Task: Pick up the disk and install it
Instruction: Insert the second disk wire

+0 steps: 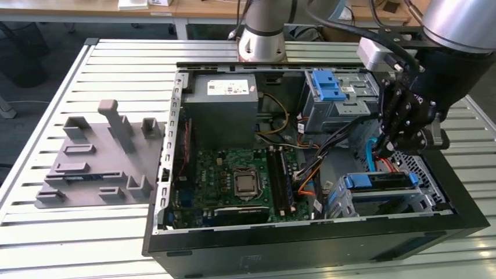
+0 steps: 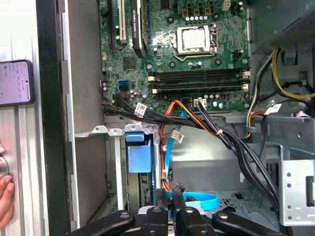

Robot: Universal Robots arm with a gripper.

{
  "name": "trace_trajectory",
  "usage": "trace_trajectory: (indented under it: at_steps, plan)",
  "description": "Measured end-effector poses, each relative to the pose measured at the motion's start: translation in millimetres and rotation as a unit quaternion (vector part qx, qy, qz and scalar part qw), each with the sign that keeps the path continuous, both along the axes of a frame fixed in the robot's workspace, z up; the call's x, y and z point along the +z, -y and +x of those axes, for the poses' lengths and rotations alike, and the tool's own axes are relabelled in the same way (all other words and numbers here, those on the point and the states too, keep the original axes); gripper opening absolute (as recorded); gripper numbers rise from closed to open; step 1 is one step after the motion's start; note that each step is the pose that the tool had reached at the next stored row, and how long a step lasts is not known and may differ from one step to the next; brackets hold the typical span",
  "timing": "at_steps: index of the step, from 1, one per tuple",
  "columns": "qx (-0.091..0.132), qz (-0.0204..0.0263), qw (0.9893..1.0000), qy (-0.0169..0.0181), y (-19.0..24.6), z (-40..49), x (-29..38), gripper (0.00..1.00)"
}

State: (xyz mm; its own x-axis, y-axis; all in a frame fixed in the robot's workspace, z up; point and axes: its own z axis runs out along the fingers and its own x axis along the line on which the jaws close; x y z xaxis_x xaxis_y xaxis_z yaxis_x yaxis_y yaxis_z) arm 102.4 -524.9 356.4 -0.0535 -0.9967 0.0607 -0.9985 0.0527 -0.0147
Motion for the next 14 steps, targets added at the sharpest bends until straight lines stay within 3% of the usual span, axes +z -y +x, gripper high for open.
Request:
trace_trajectory:
  at_steps: [4,8,9,12,14]
  plan:
    - [0.004,0.0001,1.0,0.0003,6.3,-1.3,-5.3,0.16]
    - [0.005,0.0001,1.0,0.004,7.0,-1.4,-6.1,0.16]
    - [0.005,0.0001,1.0,0.0055,7.1,-1.6,-6.1,0.16]
    - [0.007,0.0004,0.9999,0.0148,7.6,-2.6,-6.5,0.16]
    - [0.008,0.0013,0.9998,0.0178,8.6,-3.2,-7.9,0.16]
